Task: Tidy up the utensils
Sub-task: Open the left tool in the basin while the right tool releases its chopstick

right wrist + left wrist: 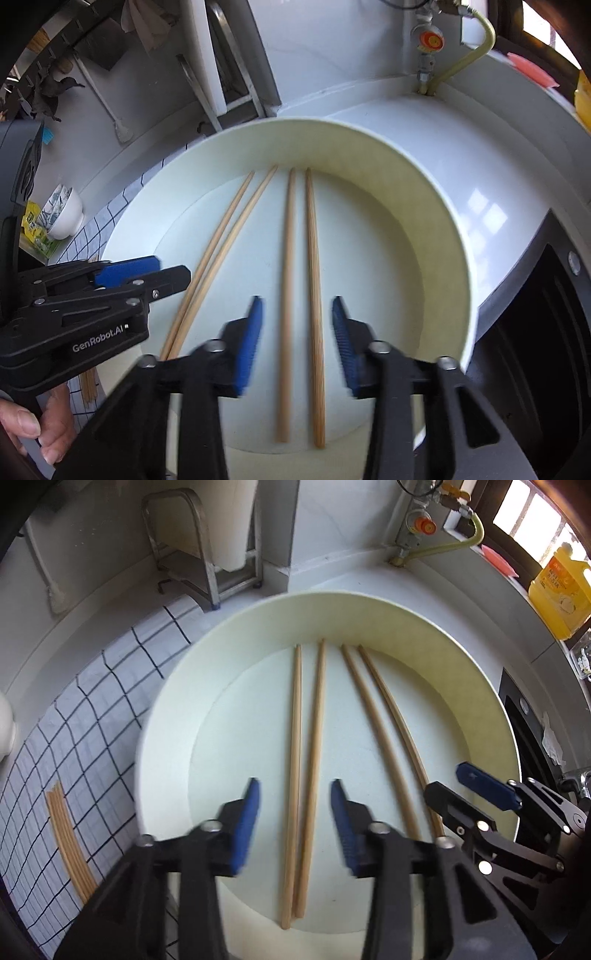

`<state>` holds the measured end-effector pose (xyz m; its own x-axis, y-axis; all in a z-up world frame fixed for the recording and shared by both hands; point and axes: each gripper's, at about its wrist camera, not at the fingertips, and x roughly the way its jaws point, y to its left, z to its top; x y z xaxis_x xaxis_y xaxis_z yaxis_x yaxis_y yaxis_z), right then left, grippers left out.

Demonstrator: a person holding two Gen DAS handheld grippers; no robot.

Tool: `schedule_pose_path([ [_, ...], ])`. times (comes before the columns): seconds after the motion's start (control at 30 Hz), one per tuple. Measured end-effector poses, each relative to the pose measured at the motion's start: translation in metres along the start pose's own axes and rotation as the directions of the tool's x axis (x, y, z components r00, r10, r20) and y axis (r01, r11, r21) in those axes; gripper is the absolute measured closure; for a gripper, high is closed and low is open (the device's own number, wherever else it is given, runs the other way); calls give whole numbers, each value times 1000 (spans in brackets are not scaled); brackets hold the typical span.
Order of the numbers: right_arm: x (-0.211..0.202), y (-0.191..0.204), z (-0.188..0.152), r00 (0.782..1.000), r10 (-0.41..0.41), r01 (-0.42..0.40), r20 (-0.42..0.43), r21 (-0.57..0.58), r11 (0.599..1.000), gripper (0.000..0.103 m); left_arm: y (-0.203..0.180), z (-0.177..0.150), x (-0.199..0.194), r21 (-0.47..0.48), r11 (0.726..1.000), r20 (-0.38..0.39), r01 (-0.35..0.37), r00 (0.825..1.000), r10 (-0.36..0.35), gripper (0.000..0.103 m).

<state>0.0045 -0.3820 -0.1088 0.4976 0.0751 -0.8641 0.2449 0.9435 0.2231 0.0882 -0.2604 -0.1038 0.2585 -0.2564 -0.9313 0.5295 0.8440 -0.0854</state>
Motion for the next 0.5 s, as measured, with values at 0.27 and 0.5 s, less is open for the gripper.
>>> schedule_pose_path([
  [0.27,-23,5,0,999,2,-2,38,-10,1000,63,15,-6,-30,-39,999,50,-28,998,30,52],
  [0.5,-40,23,-2,998,25,-23,59,-30,999,63,26,-18,-58,-51,998,80,-45,996,49,50],
])
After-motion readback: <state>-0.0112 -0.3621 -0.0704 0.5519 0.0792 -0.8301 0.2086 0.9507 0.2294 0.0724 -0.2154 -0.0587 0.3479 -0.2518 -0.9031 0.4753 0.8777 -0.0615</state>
